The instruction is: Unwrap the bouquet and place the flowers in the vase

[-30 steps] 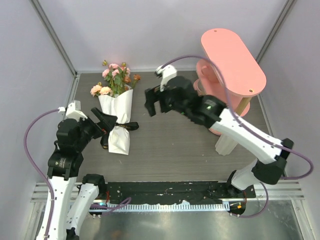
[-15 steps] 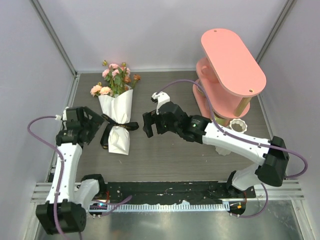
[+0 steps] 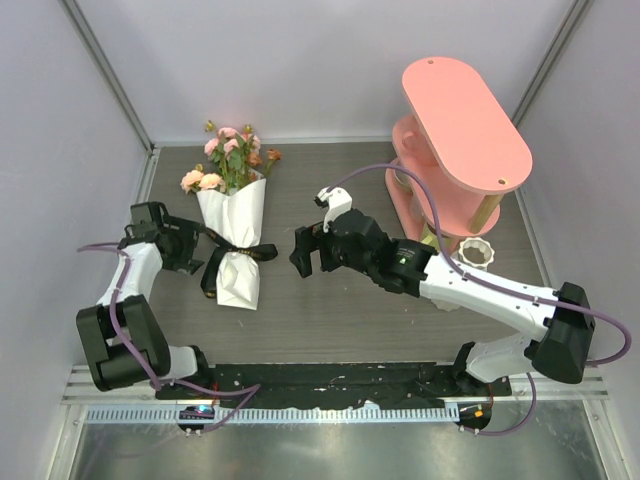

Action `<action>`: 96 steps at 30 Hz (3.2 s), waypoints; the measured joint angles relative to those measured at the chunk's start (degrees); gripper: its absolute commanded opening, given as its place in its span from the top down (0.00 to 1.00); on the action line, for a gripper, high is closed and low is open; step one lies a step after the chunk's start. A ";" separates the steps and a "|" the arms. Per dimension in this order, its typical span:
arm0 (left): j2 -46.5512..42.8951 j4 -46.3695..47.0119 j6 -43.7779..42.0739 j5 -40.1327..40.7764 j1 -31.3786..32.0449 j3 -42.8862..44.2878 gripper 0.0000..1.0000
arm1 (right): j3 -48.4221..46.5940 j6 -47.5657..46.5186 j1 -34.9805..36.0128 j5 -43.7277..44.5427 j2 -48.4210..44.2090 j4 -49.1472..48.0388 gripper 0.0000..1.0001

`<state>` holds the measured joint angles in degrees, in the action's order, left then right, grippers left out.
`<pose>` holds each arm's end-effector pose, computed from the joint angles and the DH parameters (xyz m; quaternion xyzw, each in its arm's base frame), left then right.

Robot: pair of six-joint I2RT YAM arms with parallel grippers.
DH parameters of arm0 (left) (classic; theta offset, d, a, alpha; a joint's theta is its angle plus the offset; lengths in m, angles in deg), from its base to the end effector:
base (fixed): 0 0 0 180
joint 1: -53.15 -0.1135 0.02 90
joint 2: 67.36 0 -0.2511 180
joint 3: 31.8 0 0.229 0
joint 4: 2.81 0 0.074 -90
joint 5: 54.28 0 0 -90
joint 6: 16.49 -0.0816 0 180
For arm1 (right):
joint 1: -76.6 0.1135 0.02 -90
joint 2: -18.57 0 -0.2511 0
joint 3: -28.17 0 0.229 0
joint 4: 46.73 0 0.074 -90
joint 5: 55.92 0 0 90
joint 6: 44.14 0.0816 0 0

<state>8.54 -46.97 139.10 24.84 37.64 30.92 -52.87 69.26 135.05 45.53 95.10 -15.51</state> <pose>0.2594 0.0560 0.1751 -0.6008 0.7432 -0.2009 0.2151 0.1851 0.2705 0.3065 -0.2052 0.8235 0.2778 0.4501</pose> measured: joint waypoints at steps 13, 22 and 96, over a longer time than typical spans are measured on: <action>11.61 7.63 1.92 -4.13 0.15 4.07 0.36 | 0.63 0.37 0.02 -0.09 3.34 -0.59 0.00; 12.92 11.30 1.40 -4.79 1.16 4.07 0.43 | -0.90 0.79 0.22 -1.11 8.59 -0.83 0.01; 2.95 38.01 -0.11 -30.82 2.54 0.85 0.99 | -32.72 -2.14 -4.17 -15.21 51.89 -29.11 0.52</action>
<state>11.49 -8.96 138.99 -5.98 40.17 31.77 -85.59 67.12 130.88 30.31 146.99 -44.62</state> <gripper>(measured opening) 0.011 0.544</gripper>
